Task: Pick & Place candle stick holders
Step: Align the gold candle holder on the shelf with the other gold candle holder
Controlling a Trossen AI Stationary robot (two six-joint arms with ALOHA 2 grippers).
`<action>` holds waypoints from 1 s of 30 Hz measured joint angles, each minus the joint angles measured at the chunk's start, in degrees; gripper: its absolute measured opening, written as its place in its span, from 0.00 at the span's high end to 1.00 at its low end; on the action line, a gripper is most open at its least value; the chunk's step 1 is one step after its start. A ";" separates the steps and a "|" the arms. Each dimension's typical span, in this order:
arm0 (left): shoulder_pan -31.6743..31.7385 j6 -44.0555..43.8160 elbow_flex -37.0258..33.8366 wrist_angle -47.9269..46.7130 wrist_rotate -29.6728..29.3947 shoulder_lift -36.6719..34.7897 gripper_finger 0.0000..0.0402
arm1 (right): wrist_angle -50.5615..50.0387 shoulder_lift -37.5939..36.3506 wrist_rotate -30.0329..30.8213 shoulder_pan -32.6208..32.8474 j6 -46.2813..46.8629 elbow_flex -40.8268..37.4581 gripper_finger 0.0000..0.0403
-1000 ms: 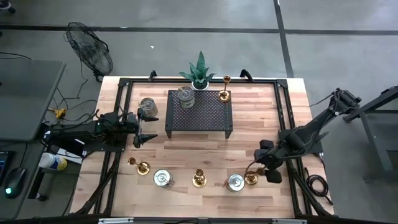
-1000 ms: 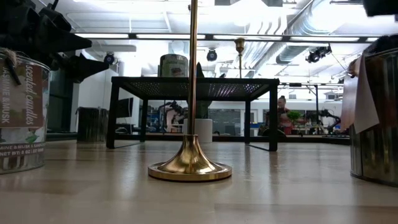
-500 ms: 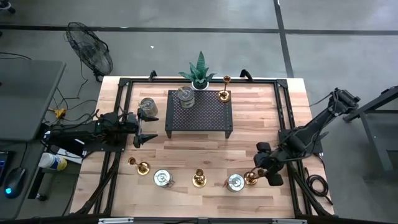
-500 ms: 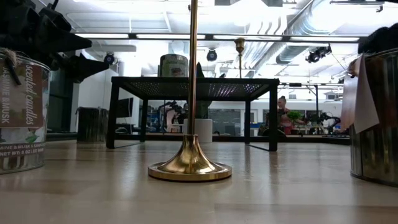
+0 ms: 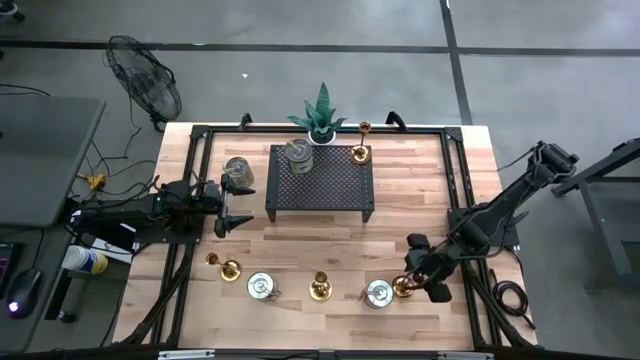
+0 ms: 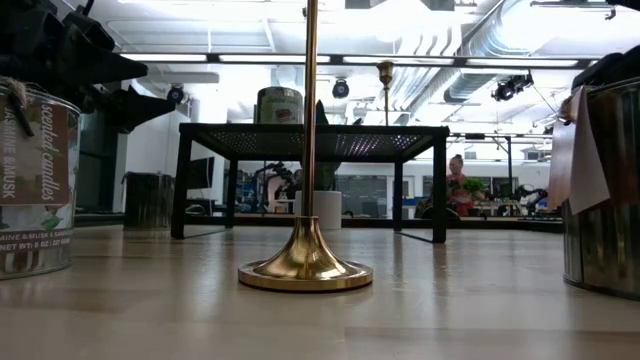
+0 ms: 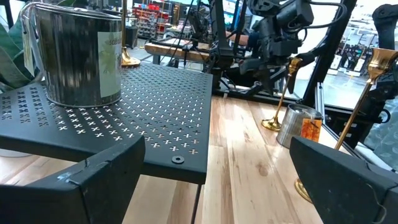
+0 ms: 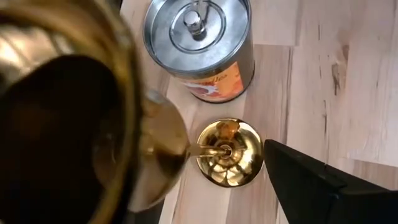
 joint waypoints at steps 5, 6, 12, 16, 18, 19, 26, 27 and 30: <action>0.00 -0.01 0.00 0.00 0.01 0.00 0.02 | 1.55 -0.02 0.45 0.20 -1.29 -0.49 0.39; 0.00 0.00 0.00 -0.01 0.01 0.00 0.02 | 1.69 -0.02 1.03 0.20 -1.42 -0.49 0.40; 0.02 0.00 -0.04 -0.02 0.01 0.01 0.02 | 1.97 -0.02 1.44 0.20 -1.85 -0.49 0.50; 0.01 0.00 -0.04 -0.01 0.00 0.01 0.02 | 1.95 -0.04 0.54 0.20 -1.96 -0.49 0.62; 0.01 0.00 -0.04 -0.01 -0.01 0.00 0.02 | 1.93 -0.04 0.11 0.20 -2.43 -0.49 0.68; 0.01 0.00 -0.04 -0.01 0.00 0.00 0.02 | 1.93 -0.04 -0.04 0.20 -2.71 -0.49 0.71; 0.00 0.01 -0.04 -0.02 0.01 0.01 0.02 | 1.86 -0.60 0.03 0.20 -2.96 -0.49 0.90; 0.01 -0.01 -0.04 0.00 0.00 0.00 0.02 | 1.87 -0.75 0.17 0.20 -2.98 -0.49 0.93; 0.01 -0.01 -0.04 0.00 0.00 0.01 0.02 | 1.90 -1.21 -0.08 0.16 -2.96 -0.49 0.98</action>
